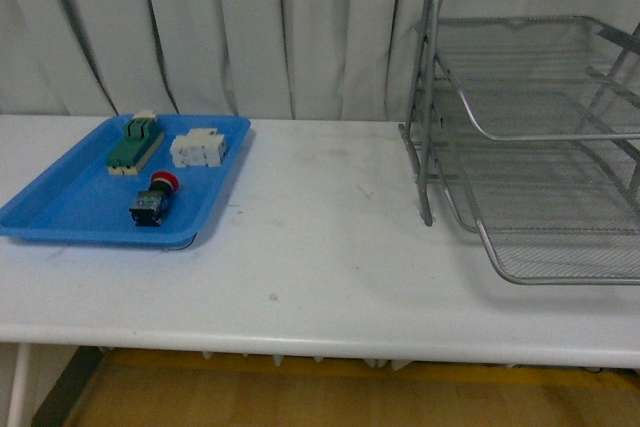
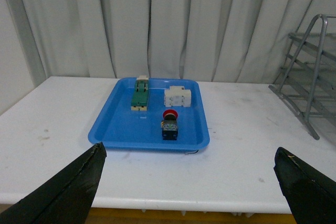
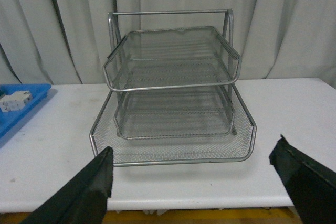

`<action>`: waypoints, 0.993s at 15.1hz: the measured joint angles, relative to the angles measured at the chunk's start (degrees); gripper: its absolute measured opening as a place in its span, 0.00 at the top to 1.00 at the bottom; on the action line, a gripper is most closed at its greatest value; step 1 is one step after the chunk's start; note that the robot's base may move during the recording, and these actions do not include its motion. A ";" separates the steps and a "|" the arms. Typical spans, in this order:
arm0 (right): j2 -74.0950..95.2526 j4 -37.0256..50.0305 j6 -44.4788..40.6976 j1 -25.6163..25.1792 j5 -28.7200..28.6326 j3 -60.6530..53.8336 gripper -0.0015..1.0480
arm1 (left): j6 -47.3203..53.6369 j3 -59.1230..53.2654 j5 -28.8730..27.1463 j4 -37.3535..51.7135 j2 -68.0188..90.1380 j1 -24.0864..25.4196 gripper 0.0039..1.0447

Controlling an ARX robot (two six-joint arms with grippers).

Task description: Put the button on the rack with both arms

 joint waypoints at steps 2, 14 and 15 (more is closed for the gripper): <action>0.00 0.00 0.02 0.00 0.00 0.00 0.06 | 0.00 0.00 0.00 0.00 0.00 0.00 0.06; 0.00 -0.02 0.00 0.00 0.00 0.00 0.06 | -6.36 29.94 6.32 24.37 72.85 8.17 0.06; 0.00 -0.02 0.00 0.00 0.00 0.00 0.06 | -4.68 35.41 5.49 24.28 82.20 7.58 0.06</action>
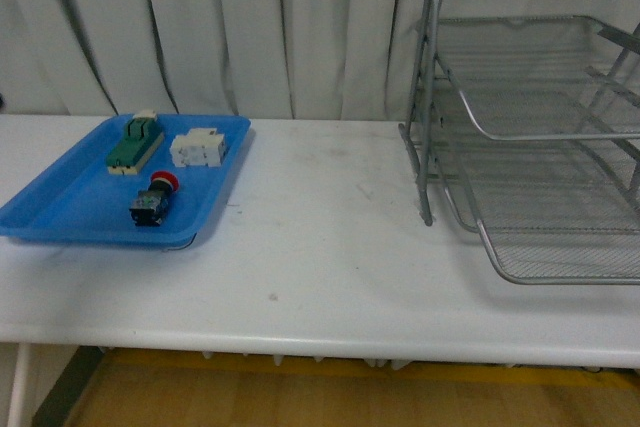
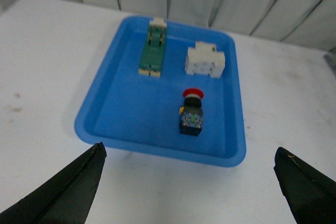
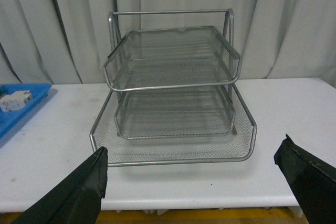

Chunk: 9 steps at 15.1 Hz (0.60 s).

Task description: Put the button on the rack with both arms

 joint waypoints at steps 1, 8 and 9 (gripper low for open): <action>0.00 0.02 0.00 0.00 0.00 0.00 0.06 | 1.62 4.74 -0.66 -1.44 8.52 -0.90 0.06; 0.00 0.00 0.00 0.00 0.00 0.00 0.06 | 6.45 32.00 -4.22 -11.06 36.44 -7.21 0.06; 0.00 0.00 0.00 0.00 0.00 0.00 0.06 | 7.08 34.03 -5.49 -12.57 39.32 -7.56 0.06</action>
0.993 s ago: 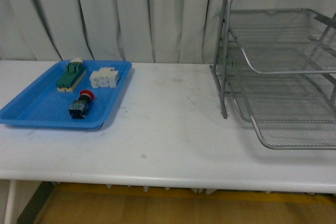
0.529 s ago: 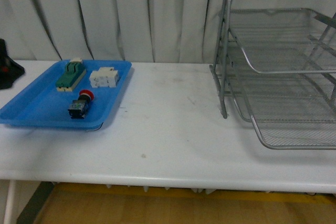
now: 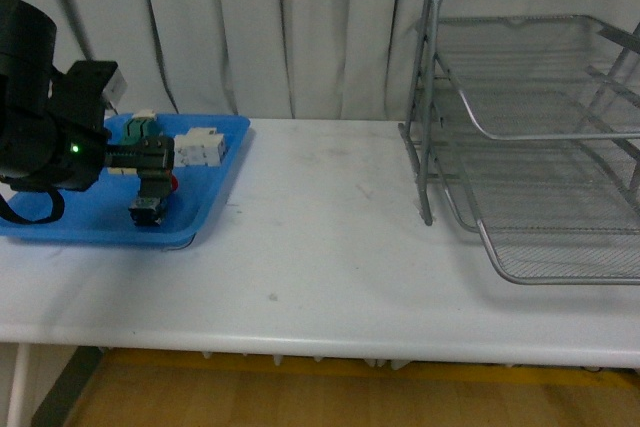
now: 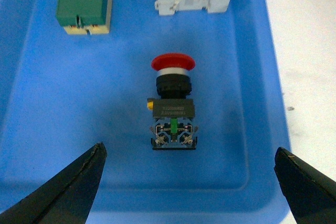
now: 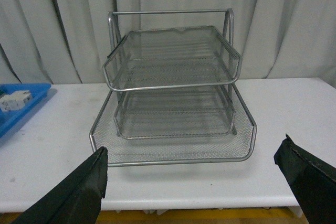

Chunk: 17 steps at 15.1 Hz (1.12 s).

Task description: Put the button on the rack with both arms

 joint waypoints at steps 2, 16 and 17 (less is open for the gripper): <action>0.00 0.00 0.00 0.00 0.00 0.00 0.06 | 0.22 3.96 -0.98 -2.03 3.74 0.00 0.06; 0.00 0.00 0.00 0.00 0.00 0.00 0.06 | 2.16 16.39 -5.70 -8.76 14.40 -1.36 0.56; 0.00 0.00 0.00 0.00 0.00 0.00 0.06 | 2.19 16.39 -5.73 -8.59 14.47 -1.44 0.64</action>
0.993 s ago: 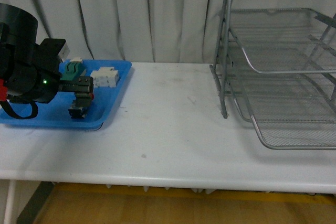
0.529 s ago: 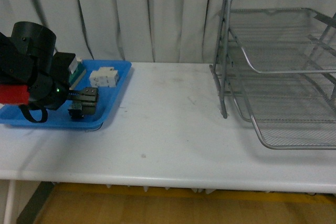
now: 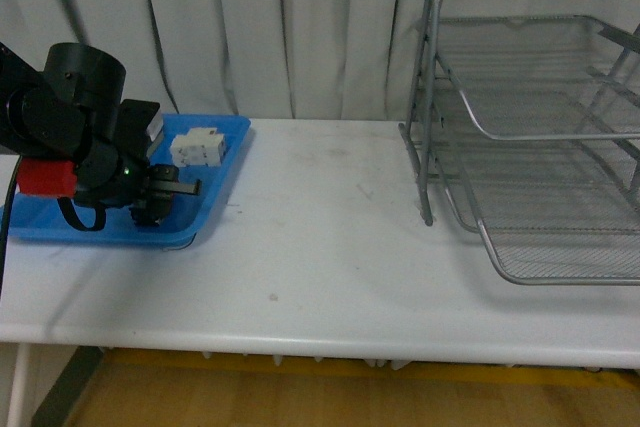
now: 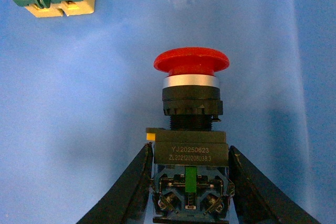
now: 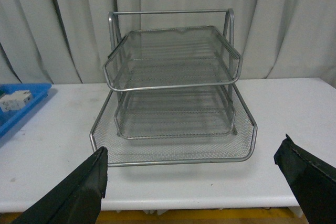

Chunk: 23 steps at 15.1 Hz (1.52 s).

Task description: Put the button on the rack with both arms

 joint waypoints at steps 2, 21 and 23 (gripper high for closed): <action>0.00 0.00 0.00 0.00 0.00 0.00 0.06 | 0.00 -0.37 0.22 0.52 -0.04 0.00 0.65; 0.00 0.04 0.00 0.00 -0.02 0.00 0.06 | -4.04 -50.14 6.10 4.87 -60.15 0.79 0.66; 0.00 -0.02 0.00 0.00 -0.02 0.00 0.06 | -3.98 -50.12 6.84 5.05 -60.26 0.52 0.66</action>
